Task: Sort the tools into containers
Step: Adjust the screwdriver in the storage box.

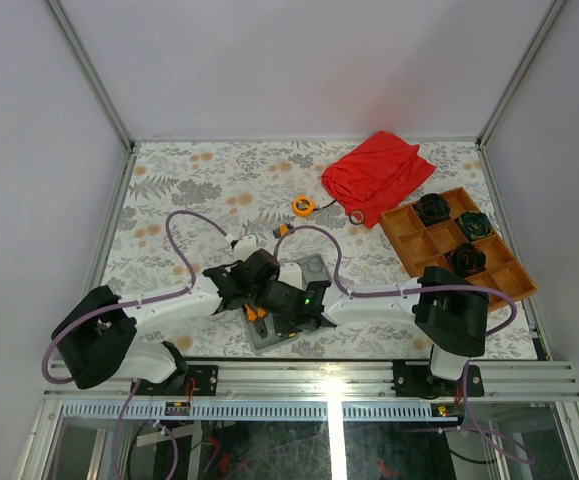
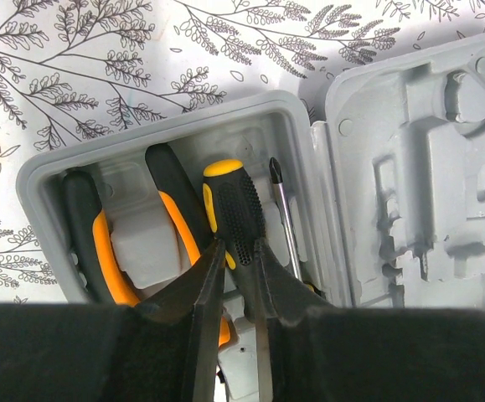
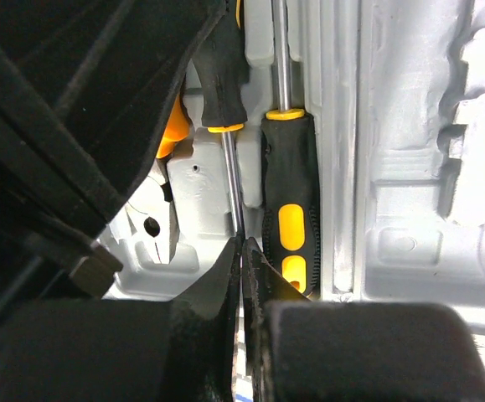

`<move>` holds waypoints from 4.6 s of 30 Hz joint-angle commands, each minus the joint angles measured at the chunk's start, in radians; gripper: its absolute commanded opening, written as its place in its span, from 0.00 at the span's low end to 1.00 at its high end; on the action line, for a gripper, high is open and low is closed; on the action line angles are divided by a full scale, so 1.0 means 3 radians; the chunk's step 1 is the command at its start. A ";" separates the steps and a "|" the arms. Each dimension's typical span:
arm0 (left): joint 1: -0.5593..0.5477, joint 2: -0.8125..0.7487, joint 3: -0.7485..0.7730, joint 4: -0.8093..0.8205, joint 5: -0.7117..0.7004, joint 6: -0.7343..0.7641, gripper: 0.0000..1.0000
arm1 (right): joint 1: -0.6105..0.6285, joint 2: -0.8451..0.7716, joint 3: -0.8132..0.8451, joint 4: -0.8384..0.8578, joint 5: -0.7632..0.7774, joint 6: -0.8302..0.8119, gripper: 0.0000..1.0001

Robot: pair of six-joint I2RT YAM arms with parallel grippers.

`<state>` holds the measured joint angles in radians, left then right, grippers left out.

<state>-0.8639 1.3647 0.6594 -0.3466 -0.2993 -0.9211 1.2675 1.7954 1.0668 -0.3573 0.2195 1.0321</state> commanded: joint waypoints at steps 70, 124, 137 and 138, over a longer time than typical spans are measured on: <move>-0.0220 -0.0743 -0.0458 0.0082 0.0728 -0.0041 0.00 | -0.0820 -0.0790 -0.0961 -0.0452 -0.0706 -0.1261 0.03; -0.0056 -0.1576 -0.0534 -0.0215 0.0461 0.0143 0.08 | -0.1424 -0.0483 -0.0904 0.0915 -0.1999 -0.2357 0.33; -0.0045 -0.1428 -0.0469 -0.0258 0.0406 0.0137 0.13 | -0.1046 -0.0522 -0.0658 0.0482 -0.1315 -0.2487 0.36; -0.0045 -0.1403 -0.0454 -0.0283 0.0376 0.0133 0.14 | -0.1049 -0.0641 -0.0668 0.0489 -0.1241 -0.2435 0.37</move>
<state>-0.8833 0.9222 0.5079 -0.3988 -0.1402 -0.8951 0.9455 1.6833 0.8883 -0.1047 -0.2810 0.2852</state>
